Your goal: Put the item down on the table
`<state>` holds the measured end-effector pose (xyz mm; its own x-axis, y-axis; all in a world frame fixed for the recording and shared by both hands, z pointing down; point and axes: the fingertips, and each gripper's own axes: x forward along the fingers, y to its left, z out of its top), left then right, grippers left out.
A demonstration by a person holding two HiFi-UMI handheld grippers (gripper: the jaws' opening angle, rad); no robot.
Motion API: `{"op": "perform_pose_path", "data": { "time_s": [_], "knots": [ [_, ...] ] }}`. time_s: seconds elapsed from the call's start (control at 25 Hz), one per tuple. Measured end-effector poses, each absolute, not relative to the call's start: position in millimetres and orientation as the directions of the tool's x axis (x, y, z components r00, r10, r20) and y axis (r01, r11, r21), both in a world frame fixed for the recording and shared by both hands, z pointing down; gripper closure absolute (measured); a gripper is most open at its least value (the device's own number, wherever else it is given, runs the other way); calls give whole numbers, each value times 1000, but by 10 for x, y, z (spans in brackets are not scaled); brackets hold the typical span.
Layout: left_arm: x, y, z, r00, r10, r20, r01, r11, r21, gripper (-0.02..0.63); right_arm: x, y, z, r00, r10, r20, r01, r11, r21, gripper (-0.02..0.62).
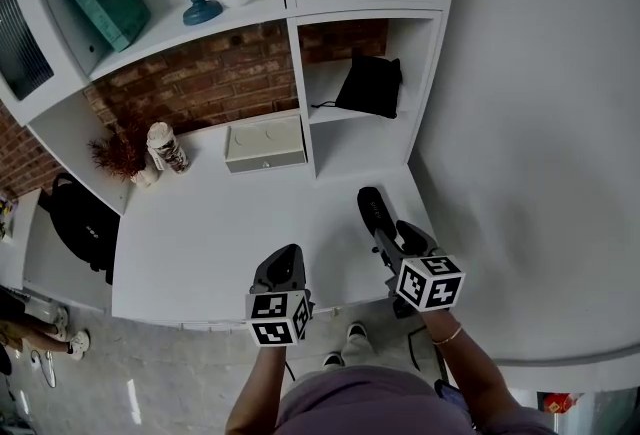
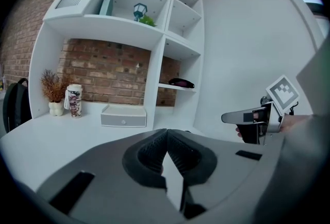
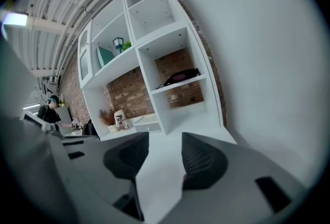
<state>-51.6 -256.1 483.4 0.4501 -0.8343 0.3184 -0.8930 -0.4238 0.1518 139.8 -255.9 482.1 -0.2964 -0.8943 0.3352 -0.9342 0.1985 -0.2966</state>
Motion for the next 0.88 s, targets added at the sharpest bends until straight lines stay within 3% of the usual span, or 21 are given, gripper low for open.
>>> {"op": "perform_pose_path", "data": {
  "time_s": [0.88],
  "knots": [
    [-473,-2514,4797,520,-795,314,-854,-493,166,606,1565,-1841,4433,-167,-957,239,-947,87,-311,592]
  ]
}}
